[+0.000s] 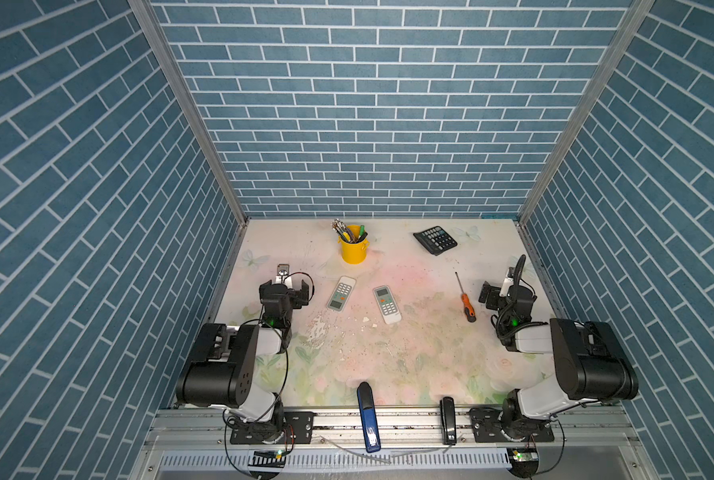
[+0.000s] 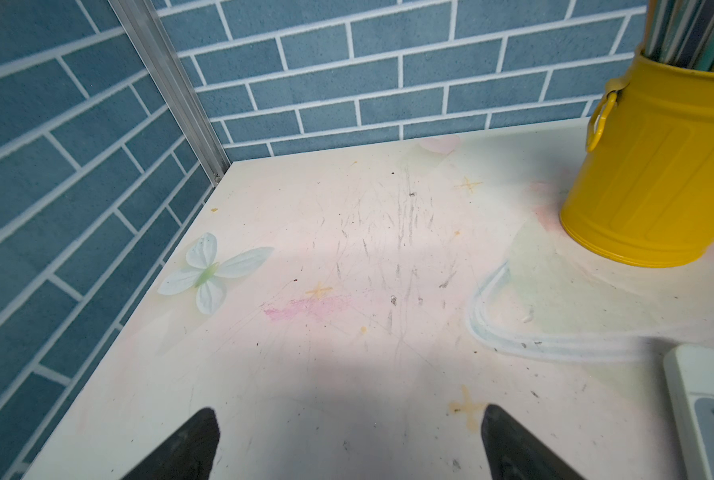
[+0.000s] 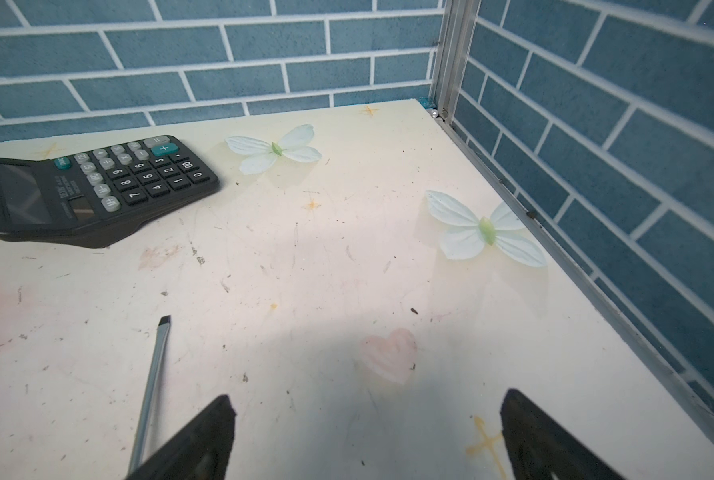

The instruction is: Unload the batteries from the remote control

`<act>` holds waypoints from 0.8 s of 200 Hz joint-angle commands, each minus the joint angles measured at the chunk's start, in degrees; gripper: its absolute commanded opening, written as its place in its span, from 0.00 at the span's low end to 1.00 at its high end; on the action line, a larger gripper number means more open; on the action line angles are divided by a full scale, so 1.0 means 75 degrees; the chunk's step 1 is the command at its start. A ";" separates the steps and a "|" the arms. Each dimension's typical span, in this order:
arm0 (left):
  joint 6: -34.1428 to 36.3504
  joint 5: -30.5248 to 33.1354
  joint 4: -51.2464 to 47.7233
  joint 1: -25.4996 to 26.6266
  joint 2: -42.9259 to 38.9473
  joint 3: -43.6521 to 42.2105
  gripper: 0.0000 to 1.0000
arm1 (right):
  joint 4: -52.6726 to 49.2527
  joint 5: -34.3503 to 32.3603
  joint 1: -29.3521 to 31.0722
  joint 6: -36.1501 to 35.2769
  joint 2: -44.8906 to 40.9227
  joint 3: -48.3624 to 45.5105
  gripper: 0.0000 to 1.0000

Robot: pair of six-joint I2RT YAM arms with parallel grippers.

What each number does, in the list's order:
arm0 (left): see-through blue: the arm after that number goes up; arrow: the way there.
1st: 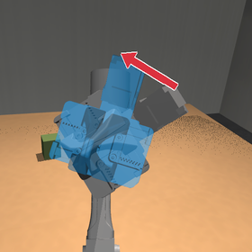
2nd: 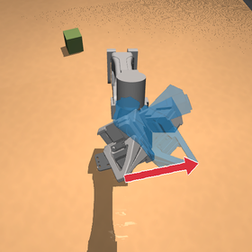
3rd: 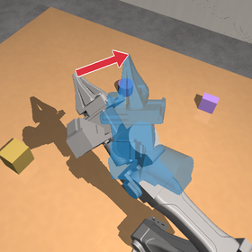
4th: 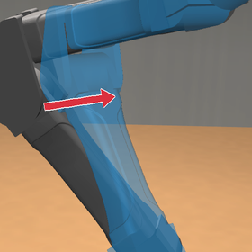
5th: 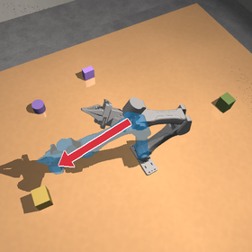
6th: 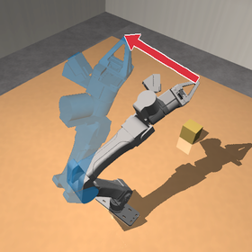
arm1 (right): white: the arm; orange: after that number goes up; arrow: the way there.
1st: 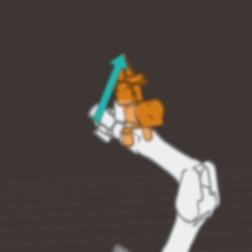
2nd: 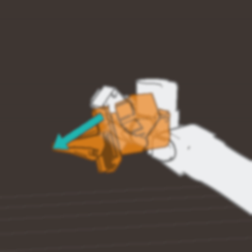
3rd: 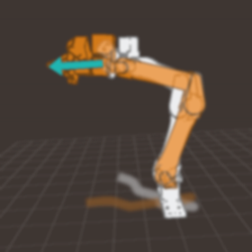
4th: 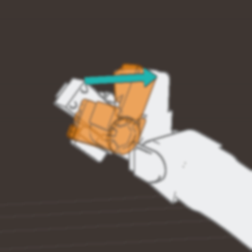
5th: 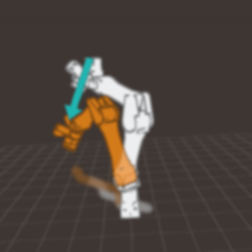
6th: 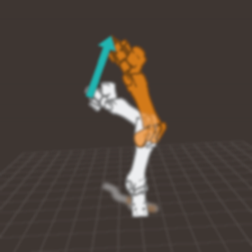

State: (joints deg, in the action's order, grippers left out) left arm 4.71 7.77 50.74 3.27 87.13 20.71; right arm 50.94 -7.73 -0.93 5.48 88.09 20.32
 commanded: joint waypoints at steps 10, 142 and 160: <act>-0.0032 0.0053 0.0043 -0.0014 0.0090 0.0119 1.00 | -0.0004 0.0046 -0.0025 -0.0295 0.0030 0.0209 0.99; -0.0054 0.0127 -0.0174 -0.0014 -0.0188 0.0128 1.00 | -0.0100 0.0119 -0.0040 -0.0303 -0.0159 0.0185 0.99; -0.0128 0.0271 -0.1441 -0.0014 -0.0972 0.0457 1.00 | -0.1789 0.0041 -0.0035 -0.0251 -0.1190 0.0593 0.99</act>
State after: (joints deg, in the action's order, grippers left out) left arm 4.60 8.03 48.69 3.27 85.89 20.84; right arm 48.90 -7.38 -1.04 5.48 86.89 20.32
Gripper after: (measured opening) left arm 0.996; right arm 0.992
